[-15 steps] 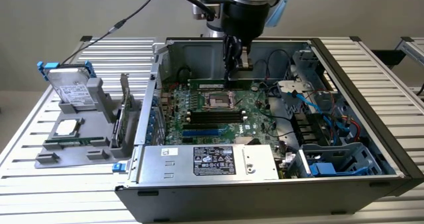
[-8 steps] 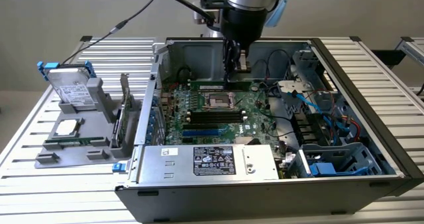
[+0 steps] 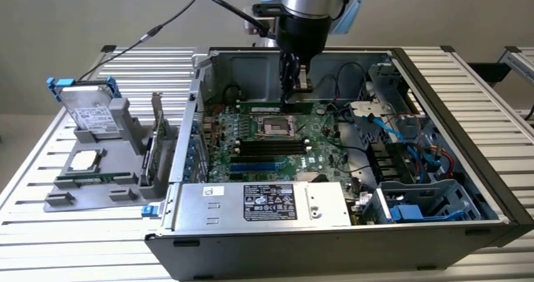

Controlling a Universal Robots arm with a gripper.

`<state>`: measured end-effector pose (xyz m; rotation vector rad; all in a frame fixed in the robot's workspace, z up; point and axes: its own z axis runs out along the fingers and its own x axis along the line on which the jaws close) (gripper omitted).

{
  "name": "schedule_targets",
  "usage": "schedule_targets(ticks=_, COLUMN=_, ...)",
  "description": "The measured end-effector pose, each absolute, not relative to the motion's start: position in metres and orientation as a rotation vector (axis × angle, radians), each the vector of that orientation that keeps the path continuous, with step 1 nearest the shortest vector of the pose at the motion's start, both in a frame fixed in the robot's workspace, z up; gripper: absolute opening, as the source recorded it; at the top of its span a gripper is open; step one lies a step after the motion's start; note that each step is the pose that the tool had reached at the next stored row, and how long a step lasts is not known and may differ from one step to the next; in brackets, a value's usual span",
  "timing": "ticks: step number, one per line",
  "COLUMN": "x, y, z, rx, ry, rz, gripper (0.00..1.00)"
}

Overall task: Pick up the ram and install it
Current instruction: 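Pick up the ram and move it above insertion slot, then insert the ram into the slot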

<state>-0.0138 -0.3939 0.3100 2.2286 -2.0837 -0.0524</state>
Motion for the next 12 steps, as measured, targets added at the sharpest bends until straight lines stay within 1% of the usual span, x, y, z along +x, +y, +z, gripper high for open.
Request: schedule_targets(ticks=12, x=-0.0145, y=-0.3921, z=0.3057, rx=2.228, ry=-2.088, rz=-0.049, gripper=0.14)
